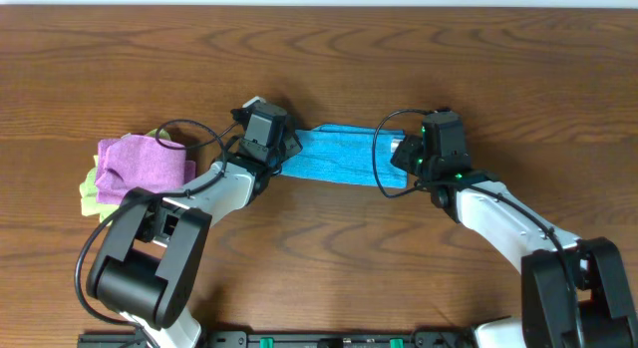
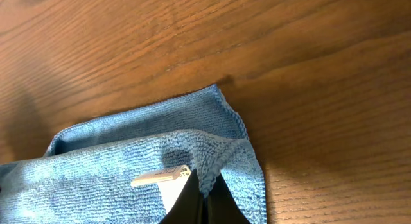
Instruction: Fold the cloth
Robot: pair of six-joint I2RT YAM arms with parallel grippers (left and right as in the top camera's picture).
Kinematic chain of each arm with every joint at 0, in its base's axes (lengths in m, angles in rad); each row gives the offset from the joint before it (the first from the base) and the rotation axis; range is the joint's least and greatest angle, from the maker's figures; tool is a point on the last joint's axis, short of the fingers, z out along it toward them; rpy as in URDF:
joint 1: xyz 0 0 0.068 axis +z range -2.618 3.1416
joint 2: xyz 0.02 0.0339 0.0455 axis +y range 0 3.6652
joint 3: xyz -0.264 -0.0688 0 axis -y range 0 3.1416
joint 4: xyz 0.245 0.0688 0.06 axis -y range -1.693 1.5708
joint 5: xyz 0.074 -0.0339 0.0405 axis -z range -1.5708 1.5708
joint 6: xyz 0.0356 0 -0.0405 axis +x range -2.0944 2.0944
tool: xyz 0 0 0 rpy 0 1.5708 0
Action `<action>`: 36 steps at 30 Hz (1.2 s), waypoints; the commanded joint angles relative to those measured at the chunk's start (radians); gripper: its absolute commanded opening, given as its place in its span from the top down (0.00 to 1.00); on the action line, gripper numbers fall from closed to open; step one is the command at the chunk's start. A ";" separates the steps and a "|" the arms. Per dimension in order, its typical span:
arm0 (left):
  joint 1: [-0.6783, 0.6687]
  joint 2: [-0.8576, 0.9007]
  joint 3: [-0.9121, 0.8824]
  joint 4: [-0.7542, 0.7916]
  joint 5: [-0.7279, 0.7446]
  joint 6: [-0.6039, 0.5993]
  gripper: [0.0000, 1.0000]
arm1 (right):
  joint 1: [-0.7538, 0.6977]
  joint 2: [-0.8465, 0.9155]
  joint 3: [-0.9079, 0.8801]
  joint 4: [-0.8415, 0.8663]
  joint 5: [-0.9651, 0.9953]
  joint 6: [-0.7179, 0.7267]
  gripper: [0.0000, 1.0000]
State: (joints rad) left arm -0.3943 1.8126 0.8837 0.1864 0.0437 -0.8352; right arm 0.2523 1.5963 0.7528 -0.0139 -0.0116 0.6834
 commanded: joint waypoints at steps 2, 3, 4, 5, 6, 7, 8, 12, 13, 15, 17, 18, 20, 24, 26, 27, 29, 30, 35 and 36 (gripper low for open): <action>0.011 0.014 0.023 -0.001 -0.079 0.021 0.77 | -0.008 0.004 0.019 0.000 0.056 -0.019 0.67; 0.011 0.014 0.023 0.003 -0.080 0.021 0.64 | -0.008 0.004 0.019 0.000 0.056 -0.019 0.47; 0.011 0.014 0.023 0.007 -0.081 0.021 0.53 | -0.007 0.003 0.019 -0.001 0.056 -0.019 0.35; 0.013 0.014 0.023 0.014 -0.080 0.021 0.50 | -0.007 0.003 0.019 -0.001 0.056 -0.019 0.32; 0.014 0.014 0.023 0.018 -0.080 0.021 0.46 | -0.007 0.002 0.019 -0.002 0.056 -0.019 0.30; 0.016 0.014 0.023 0.023 -0.080 0.021 0.38 | -0.007 -0.003 0.019 -0.005 0.052 -0.019 0.25; 0.019 0.013 0.023 0.026 -0.080 0.021 0.29 | -0.007 -0.013 0.019 -0.010 0.048 -0.019 0.21; 0.028 -0.026 0.023 0.023 -0.068 0.100 0.15 | -0.007 -0.117 0.019 -0.081 0.049 -0.003 0.16; 0.028 -0.040 0.023 0.019 -0.067 0.117 0.14 | -0.007 -0.138 0.019 -0.100 0.049 0.000 0.15; 0.028 -0.079 0.023 0.006 -0.064 0.164 0.15 | -0.008 -0.187 0.019 -0.167 0.049 0.042 0.15; 0.028 -0.124 0.023 -0.020 -0.037 0.209 0.21 | -0.010 -0.237 0.019 -0.259 0.037 0.126 0.15; 0.027 -0.143 0.023 -0.040 -0.026 0.212 0.23 | -0.012 -0.257 0.019 -0.300 0.024 0.166 0.14; 0.027 -0.174 0.023 -0.085 0.003 0.212 0.34 | -0.014 -0.295 0.019 -0.359 -0.016 0.204 0.15; 0.027 -0.209 0.024 -0.137 0.083 0.211 0.57 | -0.014 -0.353 0.019 -0.431 -0.056 0.223 0.22; 0.027 -0.210 0.024 -0.137 0.108 0.211 0.73 | -0.014 -0.369 0.019 -0.452 -0.068 0.229 0.22; 0.027 -0.209 0.024 -0.136 0.111 0.209 0.80 | -0.014 -0.373 0.019 -0.460 -0.077 0.235 0.22; 0.026 -0.209 0.024 -0.137 0.115 0.205 0.94 | -0.014 -0.375 0.019 -0.478 -0.105 0.262 0.20; 0.025 -0.209 0.024 -0.137 0.114 0.204 0.94 | -0.014 -0.375 0.019 -0.492 -0.118 0.286 0.17; 0.019 -0.177 0.024 -0.129 0.106 0.203 0.94 | -0.014 -0.369 0.016 -0.552 -0.117 0.404 0.10; 0.018 -0.163 0.024 -0.124 0.104 0.204 0.94 | -0.014 -0.365 0.013 -0.552 -0.113 0.414 0.10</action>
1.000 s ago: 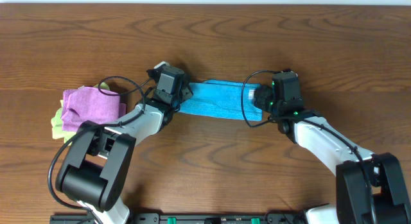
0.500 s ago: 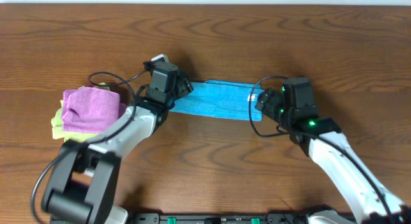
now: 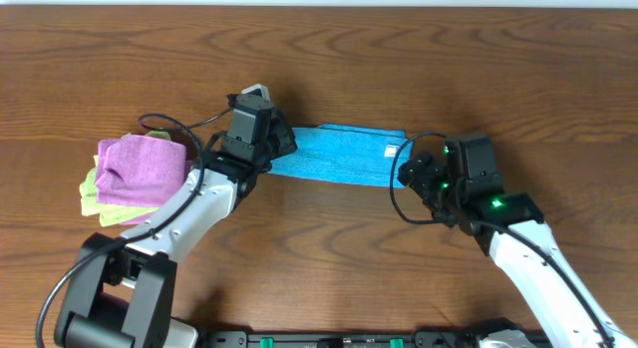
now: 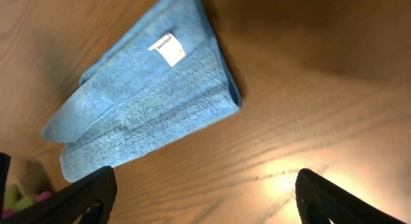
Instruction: Fold the cloth
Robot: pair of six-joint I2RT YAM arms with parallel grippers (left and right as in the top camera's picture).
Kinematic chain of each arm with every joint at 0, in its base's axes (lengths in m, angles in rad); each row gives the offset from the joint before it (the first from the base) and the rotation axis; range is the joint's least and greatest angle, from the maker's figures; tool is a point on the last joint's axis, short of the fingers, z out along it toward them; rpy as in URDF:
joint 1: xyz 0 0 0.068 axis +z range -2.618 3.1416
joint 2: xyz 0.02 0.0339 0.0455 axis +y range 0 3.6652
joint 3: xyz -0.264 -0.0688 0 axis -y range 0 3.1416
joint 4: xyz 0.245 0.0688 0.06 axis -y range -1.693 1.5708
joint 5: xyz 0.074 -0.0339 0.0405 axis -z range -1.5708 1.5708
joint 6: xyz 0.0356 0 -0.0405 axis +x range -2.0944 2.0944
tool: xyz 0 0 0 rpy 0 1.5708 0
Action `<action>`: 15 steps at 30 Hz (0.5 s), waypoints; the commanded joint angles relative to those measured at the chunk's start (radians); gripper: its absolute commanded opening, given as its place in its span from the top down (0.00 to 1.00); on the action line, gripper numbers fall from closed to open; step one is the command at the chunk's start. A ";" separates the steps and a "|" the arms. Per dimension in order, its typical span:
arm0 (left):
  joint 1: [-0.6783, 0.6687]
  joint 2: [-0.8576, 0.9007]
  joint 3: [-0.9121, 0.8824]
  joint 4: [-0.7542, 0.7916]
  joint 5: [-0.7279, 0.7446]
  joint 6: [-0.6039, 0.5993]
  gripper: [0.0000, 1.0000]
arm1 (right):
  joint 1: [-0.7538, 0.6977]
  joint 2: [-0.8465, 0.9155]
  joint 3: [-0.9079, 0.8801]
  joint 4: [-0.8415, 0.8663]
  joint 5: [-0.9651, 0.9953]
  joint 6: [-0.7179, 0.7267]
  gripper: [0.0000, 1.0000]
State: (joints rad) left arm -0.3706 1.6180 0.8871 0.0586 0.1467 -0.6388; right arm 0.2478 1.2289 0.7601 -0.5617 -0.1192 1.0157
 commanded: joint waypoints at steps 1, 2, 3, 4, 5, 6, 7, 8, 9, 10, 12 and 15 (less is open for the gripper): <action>-0.006 0.045 0.020 0.008 0.000 0.007 0.94 | -0.009 0.006 0.001 -0.003 0.000 0.096 0.10; -0.006 0.054 0.020 0.013 0.000 0.007 0.94 | -0.009 0.008 -0.003 -0.003 0.004 0.109 0.10; -0.006 0.067 0.020 0.022 0.000 0.008 0.94 | -0.009 0.014 -0.010 -0.002 0.011 0.130 0.10; -0.006 0.081 0.020 0.034 -0.002 0.008 0.94 | -0.009 0.023 -0.021 0.011 0.011 0.153 0.10; -0.006 0.100 0.020 0.050 -0.014 0.008 0.94 | -0.009 0.036 -0.036 0.044 0.010 0.159 0.10; -0.006 0.111 0.020 0.058 -0.023 0.008 0.94 | -0.009 0.045 -0.044 0.069 0.010 0.158 0.11; -0.006 0.122 0.020 0.065 -0.027 0.008 0.94 | -0.008 0.055 -0.050 0.091 0.010 0.158 0.12; -0.006 0.136 0.020 0.072 -0.031 0.009 0.94 | -0.005 0.071 -0.056 0.126 0.010 0.158 0.13; -0.006 0.146 0.020 0.077 -0.032 0.010 0.94 | -0.003 0.083 -0.058 0.140 0.010 0.158 0.14; -0.006 0.157 0.020 0.078 -0.035 0.011 0.94 | 0.000 0.100 -0.058 0.158 0.010 0.156 0.14; -0.006 0.183 0.020 0.082 -0.042 0.011 0.94 | 0.002 0.143 -0.058 0.188 0.005 0.146 0.14; -0.006 0.217 0.020 0.093 -0.042 0.011 0.94 | 0.002 0.210 -0.058 0.205 -0.014 0.146 0.13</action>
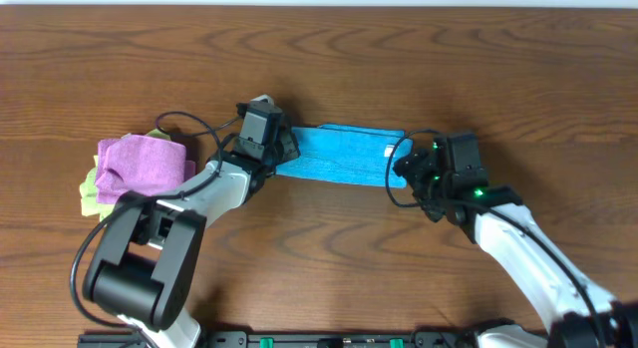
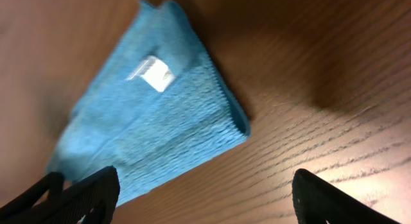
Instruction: Fold the cloth
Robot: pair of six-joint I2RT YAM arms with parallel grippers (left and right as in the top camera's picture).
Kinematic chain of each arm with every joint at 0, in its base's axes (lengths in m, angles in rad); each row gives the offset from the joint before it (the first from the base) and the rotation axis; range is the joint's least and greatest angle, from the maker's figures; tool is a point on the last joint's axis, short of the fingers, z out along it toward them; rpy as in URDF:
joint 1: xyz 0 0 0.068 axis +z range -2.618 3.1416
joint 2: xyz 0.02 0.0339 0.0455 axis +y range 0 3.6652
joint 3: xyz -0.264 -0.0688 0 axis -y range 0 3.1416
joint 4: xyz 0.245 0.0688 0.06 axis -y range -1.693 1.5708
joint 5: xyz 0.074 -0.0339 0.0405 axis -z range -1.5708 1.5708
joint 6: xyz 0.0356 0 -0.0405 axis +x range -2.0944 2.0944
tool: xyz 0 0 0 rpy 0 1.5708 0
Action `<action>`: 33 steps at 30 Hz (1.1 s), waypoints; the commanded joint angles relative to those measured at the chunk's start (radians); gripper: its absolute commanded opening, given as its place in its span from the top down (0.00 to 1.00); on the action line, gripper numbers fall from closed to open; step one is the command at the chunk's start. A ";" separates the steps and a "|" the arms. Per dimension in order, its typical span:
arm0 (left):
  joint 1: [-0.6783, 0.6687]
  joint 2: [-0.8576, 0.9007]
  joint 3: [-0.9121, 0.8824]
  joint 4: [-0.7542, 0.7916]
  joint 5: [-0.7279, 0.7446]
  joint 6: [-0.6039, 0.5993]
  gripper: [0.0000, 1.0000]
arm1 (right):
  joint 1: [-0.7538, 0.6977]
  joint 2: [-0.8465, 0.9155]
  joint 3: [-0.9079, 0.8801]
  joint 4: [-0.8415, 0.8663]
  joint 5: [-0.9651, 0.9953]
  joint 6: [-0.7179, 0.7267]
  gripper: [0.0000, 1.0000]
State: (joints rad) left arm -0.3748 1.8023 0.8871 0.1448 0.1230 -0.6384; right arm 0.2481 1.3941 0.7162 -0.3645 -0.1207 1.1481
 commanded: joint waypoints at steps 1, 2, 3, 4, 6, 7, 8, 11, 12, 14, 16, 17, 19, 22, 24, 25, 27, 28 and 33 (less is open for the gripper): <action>-0.002 0.040 0.020 0.010 -0.019 0.010 0.94 | 0.002 0.062 -0.014 0.017 -0.020 0.006 0.13; -0.002 0.043 0.020 0.011 -0.019 0.010 0.94 | 0.002 0.080 -0.014 0.031 -0.027 -0.002 0.12; -0.002 0.048 0.020 0.012 -0.026 0.010 0.94 | 0.002 0.096 -0.014 0.044 -0.027 -0.004 0.12; -0.002 0.050 0.020 0.012 -0.027 0.011 0.94 | 0.003 0.109 -0.014 0.057 -0.027 -0.005 0.12; -0.002 0.056 0.020 0.012 -0.031 0.011 0.94 | 0.009 0.131 -0.014 0.082 -0.027 -0.005 0.11; -0.002 0.060 0.020 0.010 -0.031 0.011 0.94 | 0.014 0.143 -0.014 0.095 -0.027 -0.005 0.10; -0.002 0.063 0.020 0.008 -0.030 0.011 0.94 | 0.019 0.154 -0.014 0.105 -0.027 -0.005 0.10; -0.002 0.072 0.020 -0.005 -0.030 0.011 0.94 | 0.038 0.187 -0.014 0.133 -0.027 -0.005 0.09; -0.002 0.074 0.020 -0.015 -0.030 0.011 0.94 | 0.046 0.199 -0.014 0.146 -0.026 -0.004 0.09; -0.002 0.075 0.020 -0.035 -0.031 0.011 0.94 | 0.055 0.220 -0.014 0.169 -0.026 -0.004 0.09; -0.002 0.075 0.020 -0.058 -0.042 0.011 0.94 | 0.063 0.240 -0.014 0.197 -0.026 -0.003 0.09; -0.002 0.075 0.020 -0.068 -0.047 0.011 0.94 | 0.067 0.249 -0.014 0.209 -0.026 -0.001 0.09; -0.002 0.075 0.020 -0.085 -0.048 0.012 0.94 | 0.072 0.270 -0.014 0.228 -0.026 0.001 0.10; -0.002 0.075 0.020 -0.097 -0.048 0.012 0.94 | 0.074 0.303 -0.014 0.238 -0.026 0.007 0.13; -0.002 0.075 0.020 -0.096 -0.048 0.012 0.94 | 0.074 0.322 -0.014 0.247 -0.021 0.007 0.16; -0.002 0.075 0.020 -0.097 -0.048 0.012 0.94 | 0.074 0.327 -0.014 0.249 -0.013 0.006 0.18; -0.002 0.075 0.020 -0.098 -0.048 0.011 0.94 | 0.074 0.333 -0.014 0.251 0.021 0.004 0.20; -0.002 0.075 0.020 -0.101 -0.048 0.011 0.94 | 0.074 0.335 -0.014 0.258 0.036 -0.006 0.21; -0.002 0.075 0.020 -0.126 -0.048 0.011 0.94 | 0.074 0.361 -0.014 0.287 0.064 -0.020 0.25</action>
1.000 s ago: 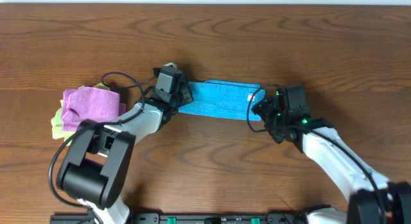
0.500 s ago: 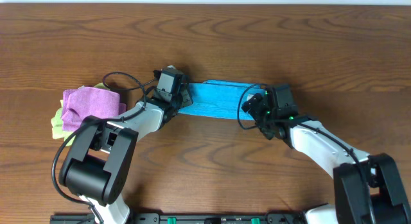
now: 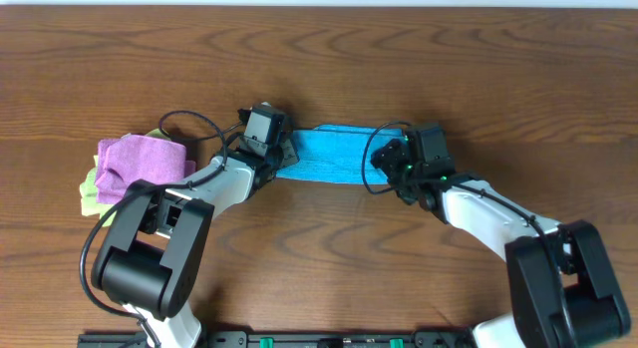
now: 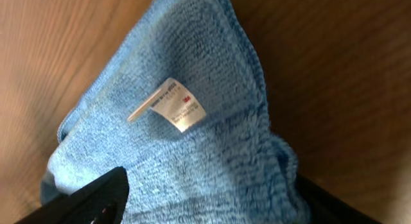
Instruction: Fold the cloth
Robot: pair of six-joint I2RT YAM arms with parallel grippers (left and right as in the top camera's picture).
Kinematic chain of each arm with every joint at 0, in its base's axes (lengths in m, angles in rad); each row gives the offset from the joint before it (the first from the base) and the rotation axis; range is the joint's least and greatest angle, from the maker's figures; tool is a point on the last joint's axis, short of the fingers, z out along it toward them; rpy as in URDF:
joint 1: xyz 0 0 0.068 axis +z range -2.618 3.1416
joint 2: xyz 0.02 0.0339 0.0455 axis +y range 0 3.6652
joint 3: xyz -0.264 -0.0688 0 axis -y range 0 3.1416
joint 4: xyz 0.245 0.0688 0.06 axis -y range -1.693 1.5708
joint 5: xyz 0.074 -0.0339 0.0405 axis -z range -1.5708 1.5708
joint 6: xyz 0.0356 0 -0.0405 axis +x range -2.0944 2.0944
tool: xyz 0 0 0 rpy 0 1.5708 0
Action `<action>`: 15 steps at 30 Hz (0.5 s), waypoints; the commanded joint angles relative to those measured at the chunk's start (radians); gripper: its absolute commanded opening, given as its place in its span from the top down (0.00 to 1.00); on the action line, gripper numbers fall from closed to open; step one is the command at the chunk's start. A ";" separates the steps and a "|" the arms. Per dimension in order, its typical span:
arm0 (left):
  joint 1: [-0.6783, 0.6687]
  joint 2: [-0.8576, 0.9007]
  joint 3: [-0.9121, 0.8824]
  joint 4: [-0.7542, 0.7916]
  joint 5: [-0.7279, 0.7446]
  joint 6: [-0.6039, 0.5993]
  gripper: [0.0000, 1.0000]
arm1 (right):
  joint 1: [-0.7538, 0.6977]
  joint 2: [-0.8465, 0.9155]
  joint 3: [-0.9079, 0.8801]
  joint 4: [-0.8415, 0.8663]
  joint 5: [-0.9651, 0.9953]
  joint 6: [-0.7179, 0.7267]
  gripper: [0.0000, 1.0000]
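The blue cloth (image 3: 331,155) lies on the wooden table (image 3: 478,79) as a long folded strip. In the right wrist view the cloth (image 4: 192,153) fills the frame, a white label (image 4: 170,106) on top. My right gripper (image 4: 212,211) is open, with its fingers (image 4: 96,198) set wide to either side of the strip's right end. From overhead the right gripper (image 3: 384,161) sits at that end. My left gripper (image 3: 283,149) rests at the strip's left end; its jaws are hidden under the wrist.
A purple cloth (image 3: 145,161) lies folded on a yellow-green one (image 3: 90,193) left of the left arm. Both arms reach in from the near edge, cables looping over the wrists.
My right gripper, still open, was off the cloth's right end and has moved in over it, so the end now lies between its fingers. The left gripper stays at the left end.
First my right gripper was shut on the folded cloth's right edge, the left gripper at the other end. Then it was open and drawn back to the right, the strip lying flat. It was then nearer, and now it straddles the strip's right end.
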State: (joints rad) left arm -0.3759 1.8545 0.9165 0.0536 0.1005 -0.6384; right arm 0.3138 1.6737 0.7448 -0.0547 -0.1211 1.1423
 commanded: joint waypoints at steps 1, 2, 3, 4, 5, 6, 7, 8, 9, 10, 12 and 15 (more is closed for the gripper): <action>0.000 0.023 -0.009 -0.039 -0.025 0.011 0.94 | 0.008 0.092 -0.042 -0.015 0.064 -0.014 0.26; 0.000 0.023 -0.009 -0.040 -0.025 0.011 0.94 | 0.008 0.103 -0.042 -0.010 0.064 -0.014 0.27; 0.000 0.023 -0.009 -0.043 -0.025 0.011 0.94 | 0.008 0.118 -0.042 -0.005 0.064 -0.014 0.28; 0.000 0.023 -0.009 -0.043 -0.025 0.011 0.94 | 0.008 0.128 -0.042 -0.002 0.064 -0.014 0.29; 0.000 0.023 -0.009 -0.044 -0.025 0.011 0.95 | 0.008 0.140 -0.042 0.001 0.064 -0.014 0.30; 0.000 0.023 -0.009 -0.045 -0.026 0.011 0.94 | 0.008 0.149 -0.042 0.003 0.064 -0.014 0.32; 0.000 0.023 -0.009 -0.046 -0.026 0.011 0.94 | 0.008 0.157 -0.042 0.007 0.064 -0.015 0.36; 0.000 0.023 -0.009 -0.047 -0.026 0.011 0.94 | 0.008 0.161 -0.042 0.011 0.065 -0.017 0.44; 0.000 0.023 -0.009 -0.050 -0.026 0.011 0.94 | 0.008 0.161 -0.042 0.017 0.067 -0.033 0.52; 0.000 0.023 -0.009 -0.051 -0.026 0.011 0.94 | 0.008 0.161 -0.042 0.027 0.068 -0.056 0.60; 0.000 0.023 -0.009 -0.055 -0.026 0.011 0.94 | 0.008 0.161 -0.042 0.049 0.064 -0.101 0.87; 0.000 0.023 -0.009 -0.058 -0.026 0.011 0.94 | 0.007 0.161 -0.042 0.052 0.064 -0.113 0.99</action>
State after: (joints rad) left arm -0.3759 1.8542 0.9245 0.0292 0.0975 -0.6384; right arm 0.3138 1.7626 0.7570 0.0372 -0.0799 1.0756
